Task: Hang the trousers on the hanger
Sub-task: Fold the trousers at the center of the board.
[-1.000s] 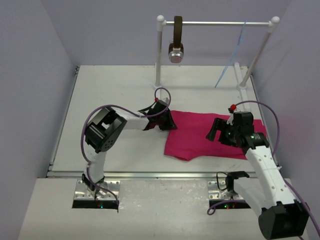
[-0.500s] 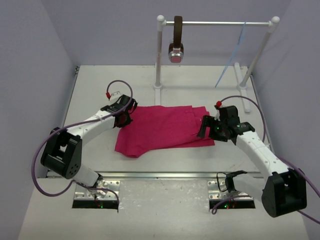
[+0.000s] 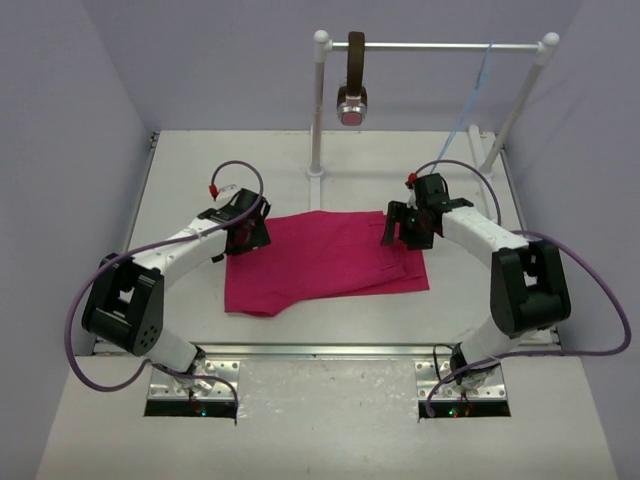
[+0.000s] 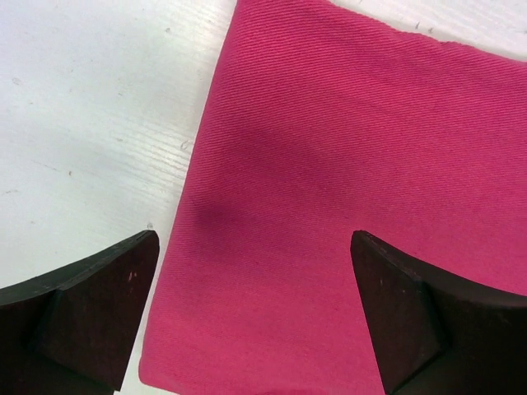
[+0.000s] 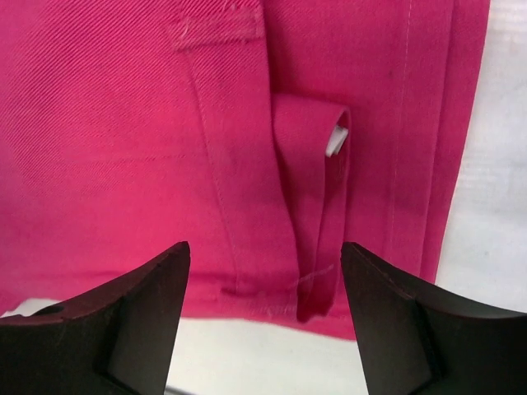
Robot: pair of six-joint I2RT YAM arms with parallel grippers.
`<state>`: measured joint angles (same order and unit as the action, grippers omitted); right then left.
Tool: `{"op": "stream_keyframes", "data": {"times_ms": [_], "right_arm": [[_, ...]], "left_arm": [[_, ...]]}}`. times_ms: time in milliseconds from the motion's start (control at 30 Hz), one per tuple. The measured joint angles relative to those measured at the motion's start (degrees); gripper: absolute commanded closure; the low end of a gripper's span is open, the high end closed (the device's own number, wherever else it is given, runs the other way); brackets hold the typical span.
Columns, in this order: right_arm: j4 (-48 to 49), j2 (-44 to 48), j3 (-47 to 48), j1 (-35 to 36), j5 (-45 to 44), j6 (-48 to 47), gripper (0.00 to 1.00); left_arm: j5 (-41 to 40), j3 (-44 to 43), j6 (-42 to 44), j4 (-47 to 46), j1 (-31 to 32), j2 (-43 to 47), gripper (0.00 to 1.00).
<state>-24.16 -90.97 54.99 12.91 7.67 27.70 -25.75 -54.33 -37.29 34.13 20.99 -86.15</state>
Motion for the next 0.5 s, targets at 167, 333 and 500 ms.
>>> {"op": "stream_keyframes", "data": {"times_ms": [167, 333, 500], "right_arm": [[1.2, -6.8, 1.8, 0.0, -0.4, -0.9, 0.27], [1.2, -12.7, 4.3, 0.0, 0.0, -2.8, 0.34], [2.1, -13.9, 5.5, 0.0, 1.4, -4.6, 0.56]], "left_arm": [[1.3, 0.0, 0.9, 0.9, 0.0, 6.0, 0.00], [3.9, 0.1, 2.0, 0.9, 0.0, 13.5, 0.00], [6.6, 0.1, 3.1, 0.8, 0.0, 17.6, 0.00]]}}
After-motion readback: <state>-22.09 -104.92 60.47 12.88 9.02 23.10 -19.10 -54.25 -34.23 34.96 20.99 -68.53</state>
